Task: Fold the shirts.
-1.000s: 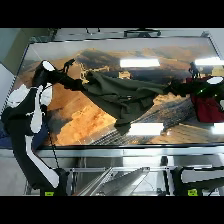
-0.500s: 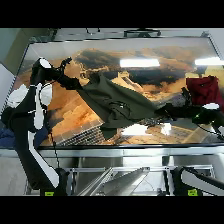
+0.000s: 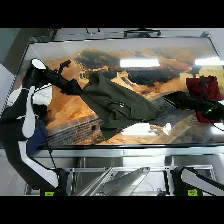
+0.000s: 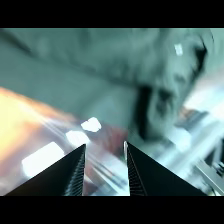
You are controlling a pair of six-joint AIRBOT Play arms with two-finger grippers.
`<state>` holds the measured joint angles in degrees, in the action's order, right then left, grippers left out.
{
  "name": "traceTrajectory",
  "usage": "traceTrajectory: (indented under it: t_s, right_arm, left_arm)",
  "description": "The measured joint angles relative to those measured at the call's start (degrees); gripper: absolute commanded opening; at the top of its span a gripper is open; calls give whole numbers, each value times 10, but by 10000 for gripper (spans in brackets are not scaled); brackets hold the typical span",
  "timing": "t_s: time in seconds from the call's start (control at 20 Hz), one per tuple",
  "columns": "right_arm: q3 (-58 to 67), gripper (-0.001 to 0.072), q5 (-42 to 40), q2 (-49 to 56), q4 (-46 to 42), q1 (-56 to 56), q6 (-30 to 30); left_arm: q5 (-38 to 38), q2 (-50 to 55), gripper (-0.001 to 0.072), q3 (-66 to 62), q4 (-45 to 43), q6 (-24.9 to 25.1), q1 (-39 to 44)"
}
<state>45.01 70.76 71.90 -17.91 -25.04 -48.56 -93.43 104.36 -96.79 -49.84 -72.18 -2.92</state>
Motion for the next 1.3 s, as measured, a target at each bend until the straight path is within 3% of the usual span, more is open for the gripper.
traceTrajectory:
  t_s: [0.15,0.2,0.25,0.3,0.35,0.65,1.0,1.05,1.1,1.15,1.2,1.25,1.3]
  right_arm:
    - [2,409,41,-1,-47,-23,-29]
    - [-3,466,49,-1,-60,-24,-37]
    - [-12,521,53,-1,-70,-21,-43]
    - [-23,520,52,-1,-78,-14,-45]
    - [-33,521,47,0,-86,-5,-49]
    - [-58,521,-17,40,-118,49,-59]
    - [-60,521,-84,111,-127,66,-54]
    - [-58,520,-86,118,-123,69,-50]
    - [-56,514,-90,125,-116,73,-47]
    - [-50,431,-96,131,-110,79,-42]
    - [-45,276,-105,136,-106,85,-36]
    - [-38,121,-118,141,-104,92,-29]
    - [-31,38,-121,144,-92,99,-24]
  left_arm:
    - [33,-111,296,183,7,13,2]
    - [53,-148,297,249,16,15,5]
    - [78,-183,344,316,33,19,9]
    - [103,-211,507,374,55,27,14]
    - [130,-238,717,432,81,40,22]
    - [287,-305,708,597,175,78,92]
    - [387,-228,696,551,196,86,185]
    - [389,-208,678,535,196,86,194]
    - [384,-186,497,516,199,86,200]
    - [382,-166,353,499,198,86,205]
    - [371,-143,268,480,195,87,208]
    - [357,-124,81,461,193,87,210]
    - [342,-109,-2,445,194,87,212]
